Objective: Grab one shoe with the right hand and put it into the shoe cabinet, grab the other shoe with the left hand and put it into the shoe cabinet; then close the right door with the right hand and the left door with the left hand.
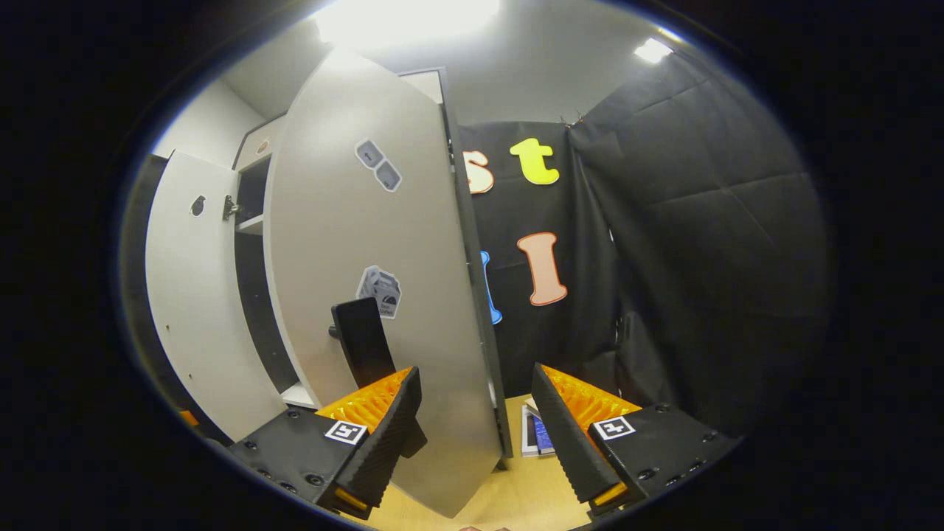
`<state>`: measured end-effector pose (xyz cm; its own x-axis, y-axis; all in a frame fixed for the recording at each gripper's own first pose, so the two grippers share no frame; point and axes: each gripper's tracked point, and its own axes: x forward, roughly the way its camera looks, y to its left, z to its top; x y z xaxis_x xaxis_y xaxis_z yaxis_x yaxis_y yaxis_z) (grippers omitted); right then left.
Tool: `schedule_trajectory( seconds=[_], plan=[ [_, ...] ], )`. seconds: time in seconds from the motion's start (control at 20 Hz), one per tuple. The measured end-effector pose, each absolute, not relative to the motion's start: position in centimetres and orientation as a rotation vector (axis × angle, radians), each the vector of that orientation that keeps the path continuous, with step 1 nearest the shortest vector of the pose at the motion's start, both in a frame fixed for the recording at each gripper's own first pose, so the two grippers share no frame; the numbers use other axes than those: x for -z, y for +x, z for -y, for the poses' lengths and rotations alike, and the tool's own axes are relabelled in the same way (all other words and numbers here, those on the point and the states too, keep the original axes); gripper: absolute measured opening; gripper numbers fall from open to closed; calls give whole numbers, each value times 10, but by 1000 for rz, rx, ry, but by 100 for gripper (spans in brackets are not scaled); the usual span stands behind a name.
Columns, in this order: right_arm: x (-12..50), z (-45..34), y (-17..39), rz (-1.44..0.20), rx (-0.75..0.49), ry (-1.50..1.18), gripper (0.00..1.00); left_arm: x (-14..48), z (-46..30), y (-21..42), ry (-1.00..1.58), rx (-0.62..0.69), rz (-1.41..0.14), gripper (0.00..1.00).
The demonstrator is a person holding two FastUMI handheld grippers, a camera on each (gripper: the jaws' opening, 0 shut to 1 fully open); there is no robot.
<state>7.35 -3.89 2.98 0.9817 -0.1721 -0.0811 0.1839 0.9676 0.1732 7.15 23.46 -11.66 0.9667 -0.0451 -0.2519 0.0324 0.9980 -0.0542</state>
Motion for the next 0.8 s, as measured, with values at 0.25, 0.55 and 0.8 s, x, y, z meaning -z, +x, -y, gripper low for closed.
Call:
schedule_trajectory(
  seconds=[0.25,0.55,0.8],
  plan=[
    [-26,8,98,-56,124,193,95,116,-257,70,-38,13,-251,97],
    [-5,2,101,-80,155,216,97,101,-275,66,-1,-21,-222,97],
    [11,9,90,-98,204,219,98,81,-296,86,18,-37,-178,96]
  ],
)
